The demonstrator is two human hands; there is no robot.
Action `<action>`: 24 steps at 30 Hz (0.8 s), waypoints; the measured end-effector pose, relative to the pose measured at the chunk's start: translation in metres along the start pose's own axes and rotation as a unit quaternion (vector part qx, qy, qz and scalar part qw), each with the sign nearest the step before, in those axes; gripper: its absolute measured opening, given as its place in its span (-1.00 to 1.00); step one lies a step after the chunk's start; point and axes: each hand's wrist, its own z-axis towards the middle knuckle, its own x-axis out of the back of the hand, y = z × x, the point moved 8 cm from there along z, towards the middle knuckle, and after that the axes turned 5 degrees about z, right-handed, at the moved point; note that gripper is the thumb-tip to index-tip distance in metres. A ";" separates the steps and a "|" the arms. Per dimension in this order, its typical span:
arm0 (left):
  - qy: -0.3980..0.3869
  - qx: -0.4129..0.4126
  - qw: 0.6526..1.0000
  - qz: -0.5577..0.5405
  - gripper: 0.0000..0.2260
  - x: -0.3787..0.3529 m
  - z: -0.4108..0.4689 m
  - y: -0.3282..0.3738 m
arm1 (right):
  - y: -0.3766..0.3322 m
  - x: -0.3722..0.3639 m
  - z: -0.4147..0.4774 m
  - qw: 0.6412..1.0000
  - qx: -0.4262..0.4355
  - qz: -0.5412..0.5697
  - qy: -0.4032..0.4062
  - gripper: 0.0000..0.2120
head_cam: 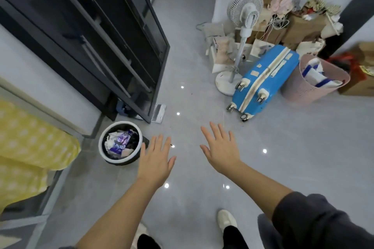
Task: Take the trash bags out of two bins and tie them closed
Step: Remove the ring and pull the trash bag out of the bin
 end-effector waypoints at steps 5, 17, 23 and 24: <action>-0.012 -0.036 0.999 0.031 -0.48 -0.015 0.008 -0.091 | -0.088 -0.041 0.024 0.999 -0.033 0.017 -0.028 -0.45; -0.055 0.053 0.997 -0.024 -0.47 -0.143 0.080 -0.258 | -0.208 -0.168 0.161 0.992 -0.014 0.018 -0.121 -0.45; -0.064 0.121 0.989 -0.059 -0.52 -0.280 0.108 -0.321 | -0.232 -0.291 0.244 0.988 0.010 -0.001 -0.151 -0.45; -0.057 0.138 0.986 -0.069 -0.50 -0.302 0.113 -0.332 | -0.235 -0.312 0.256 0.988 0.016 -0.002 -0.153 -0.46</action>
